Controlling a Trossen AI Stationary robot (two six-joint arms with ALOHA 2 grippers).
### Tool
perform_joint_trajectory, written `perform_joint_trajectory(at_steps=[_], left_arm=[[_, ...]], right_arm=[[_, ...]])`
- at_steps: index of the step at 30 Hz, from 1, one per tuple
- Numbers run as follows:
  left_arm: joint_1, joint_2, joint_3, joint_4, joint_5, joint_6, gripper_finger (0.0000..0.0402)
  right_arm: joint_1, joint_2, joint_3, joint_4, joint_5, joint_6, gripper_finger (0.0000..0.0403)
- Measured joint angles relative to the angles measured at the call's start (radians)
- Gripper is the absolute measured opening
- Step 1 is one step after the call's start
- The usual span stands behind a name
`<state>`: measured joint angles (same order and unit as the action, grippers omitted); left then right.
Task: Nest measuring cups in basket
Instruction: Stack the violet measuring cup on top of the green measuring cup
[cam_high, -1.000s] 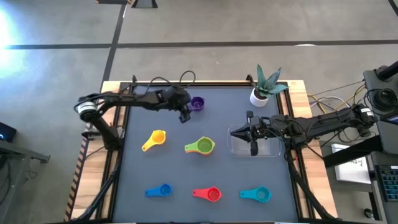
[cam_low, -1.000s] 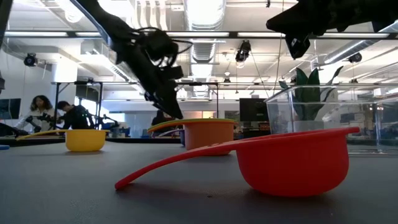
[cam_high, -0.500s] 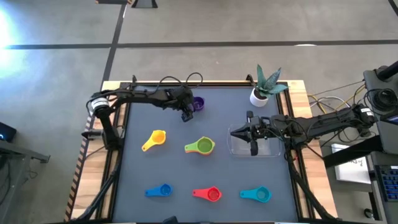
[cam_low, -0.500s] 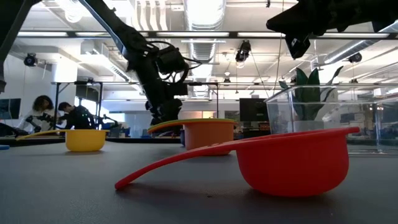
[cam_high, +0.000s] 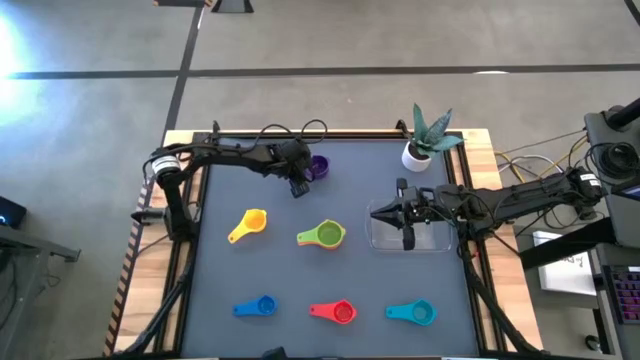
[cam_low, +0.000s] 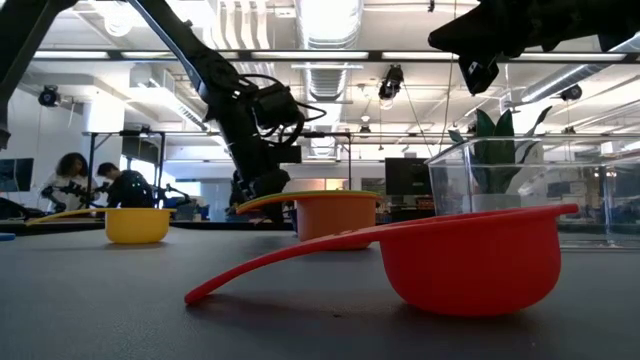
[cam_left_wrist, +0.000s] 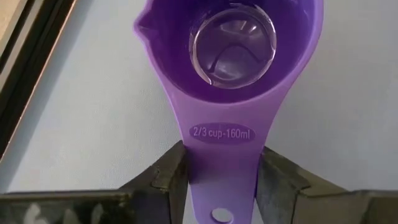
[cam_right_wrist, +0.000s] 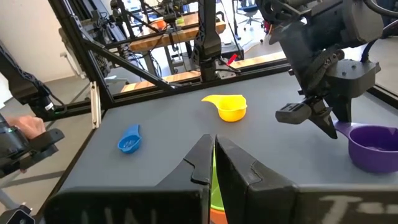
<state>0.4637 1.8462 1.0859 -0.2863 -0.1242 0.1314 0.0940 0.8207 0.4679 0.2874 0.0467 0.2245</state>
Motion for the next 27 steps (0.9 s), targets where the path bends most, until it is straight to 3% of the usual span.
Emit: perform_joint_trajectory(at_steps=[16,27], left_arm=[[-0.02,-0.074,-0.002,-0.049,0.011,0.017,0.0123],[-0.233,-0.27,-0.002,-0.186,0.013,-0.06,0.0123]], right_arm=[[0.0,0.0,0.0,-0.003,0.0,0.0,0.0009],[0.0,0.0,0.0,-0.021,0.006,0.003,0.0009]])
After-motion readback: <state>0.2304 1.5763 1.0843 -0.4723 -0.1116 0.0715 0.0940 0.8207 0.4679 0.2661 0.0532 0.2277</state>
